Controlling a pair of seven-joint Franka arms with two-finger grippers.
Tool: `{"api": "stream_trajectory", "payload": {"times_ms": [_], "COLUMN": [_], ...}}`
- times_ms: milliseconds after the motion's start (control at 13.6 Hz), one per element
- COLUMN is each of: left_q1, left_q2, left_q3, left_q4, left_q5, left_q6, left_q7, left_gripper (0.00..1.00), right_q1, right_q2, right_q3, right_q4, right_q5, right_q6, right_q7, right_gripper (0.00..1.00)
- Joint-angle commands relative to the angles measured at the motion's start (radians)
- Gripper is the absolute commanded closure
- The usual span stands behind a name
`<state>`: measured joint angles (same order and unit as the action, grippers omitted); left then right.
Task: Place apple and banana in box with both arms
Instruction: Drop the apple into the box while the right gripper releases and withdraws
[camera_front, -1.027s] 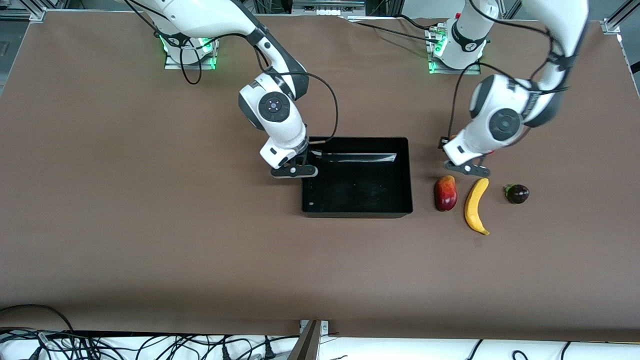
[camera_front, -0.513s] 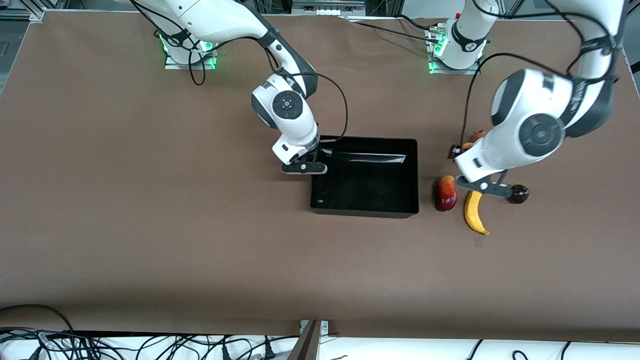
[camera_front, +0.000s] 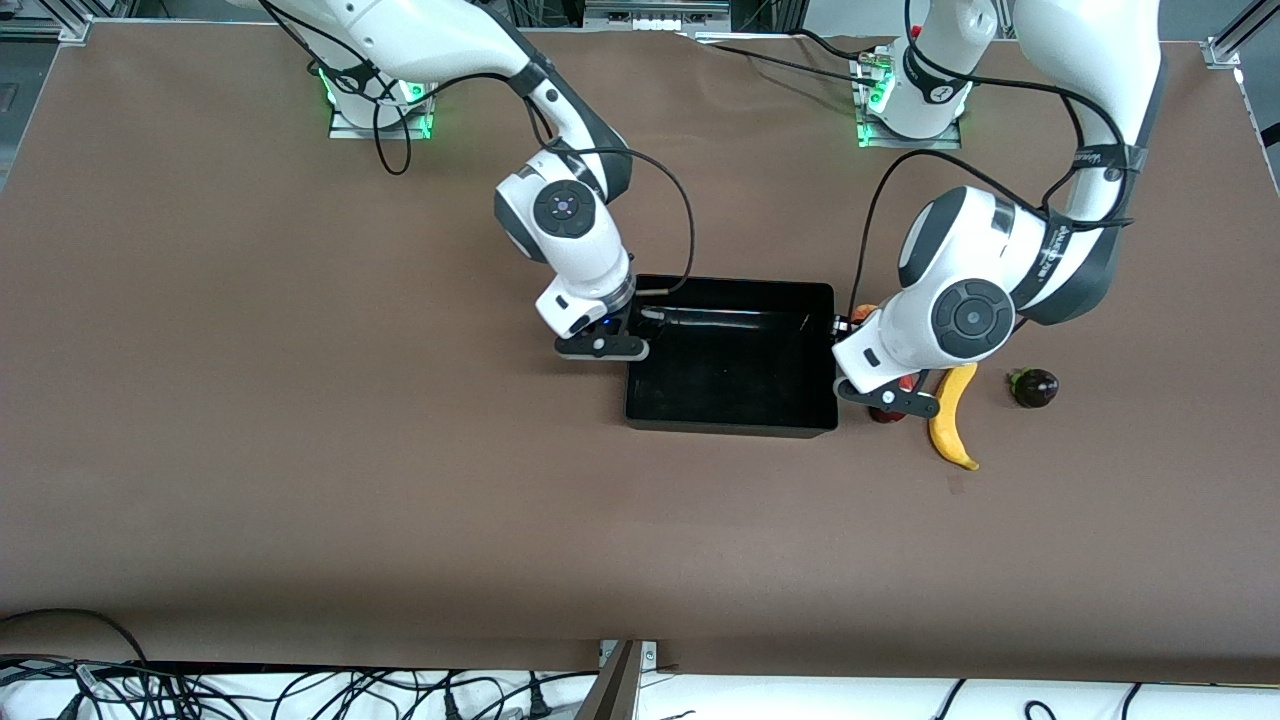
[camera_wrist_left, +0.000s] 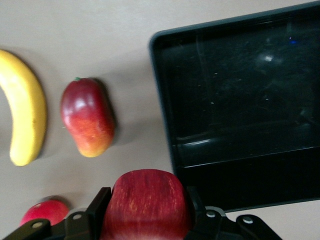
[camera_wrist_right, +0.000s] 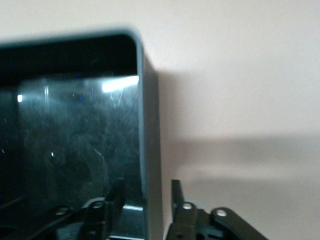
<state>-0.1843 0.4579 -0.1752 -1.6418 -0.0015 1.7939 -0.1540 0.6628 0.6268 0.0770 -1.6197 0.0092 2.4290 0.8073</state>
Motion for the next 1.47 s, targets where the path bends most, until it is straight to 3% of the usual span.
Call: {"api": "stream_trajectory", "payload": {"times_ms": [0,220,367,440,587,660,733,807,953,1100,1173,1247,1393], "left_q1": [-0.055,-0.134,-0.147,-0.149,-0.153,-0.165,-0.167,-0.164,-0.164,-0.149,-0.124,-0.106,-0.067], "left_q2": [0.045,0.065,0.067,0.070,0.103,0.126,0.133,0.127,0.095,0.041,0.033,0.031,0.030], "left_q3": [0.003,0.005,0.005,0.005,0.005,0.005,0.005,0.005,0.005,0.016,0.016,0.016,0.014], "left_q4": [0.013,-0.055,-0.128,-0.154,-0.168,-0.170,-0.168,-0.162,-0.136,-0.037,0.043,0.133,0.274], "left_q5": [-0.020,-0.014,-0.006,-0.006,-0.006,-0.006,-0.006,-0.006,-0.006,-0.006,-0.006,-0.005,-0.005], "left_q6": [0.027,0.122,0.214,0.257,0.312,0.332,0.335,0.326,0.262,0.098,0.002,-0.104,-0.252], "left_q7": [-0.056,-0.142,-0.167,-0.167,-0.171,-0.177,-0.191,-0.221,-0.240,-0.233,-0.229,-0.223,-0.222], "left_gripper": [0.80,0.80,0.80,0.79,0.71,0.64,0.46,0.00,0.00,0.00,0.00,0.00,0.00], "right_q1": [-0.002,-0.028,-0.058,-0.058,-0.058,-0.058,-0.058,-0.058,-0.057,-0.057,-0.072,-0.135,-0.327], "right_q2": [-0.117,-0.240,-0.312,-0.338,-0.398,-0.429,-0.467,-0.505,-0.570,-0.601,-0.604,-0.607,-0.614], "right_q3": [-0.069,-0.152,-0.190,-0.227,-0.261,-0.276,-0.295,-0.322,-0.377,-0.402,-0.398,-0.355,-0.172], "right_q4": [0.047,0.057,0.054,0.054,0.046,0.035,0.018,-0.006,-0.052,-0.077,-0.077,-0.078,-0.078], "right_q5": [0.005,0.038,0.136,0.144,0.146,0.146,0.146,0.144,0.138,0.129,0.126,0.120,0.088], "right_q6": [-0.205,-0.379,-0.453,-0.502,-0.567,-0.596,-0.619,-0.639,-0.677,-0.697,-0.705,-0.706,-0.709], "right_q7": [-0.072,-0.253,-0.365,-0.402,-0.447,-0.465,-0.486,-0.522,-0.620,-0.632,-0.634,-0.638,-0.649], "right_gripper": [0.00,0.00,0.00,0.00,0.00,0.00,0.00,0.00,0.00,0.00,0.00,0.00,0.00]}}
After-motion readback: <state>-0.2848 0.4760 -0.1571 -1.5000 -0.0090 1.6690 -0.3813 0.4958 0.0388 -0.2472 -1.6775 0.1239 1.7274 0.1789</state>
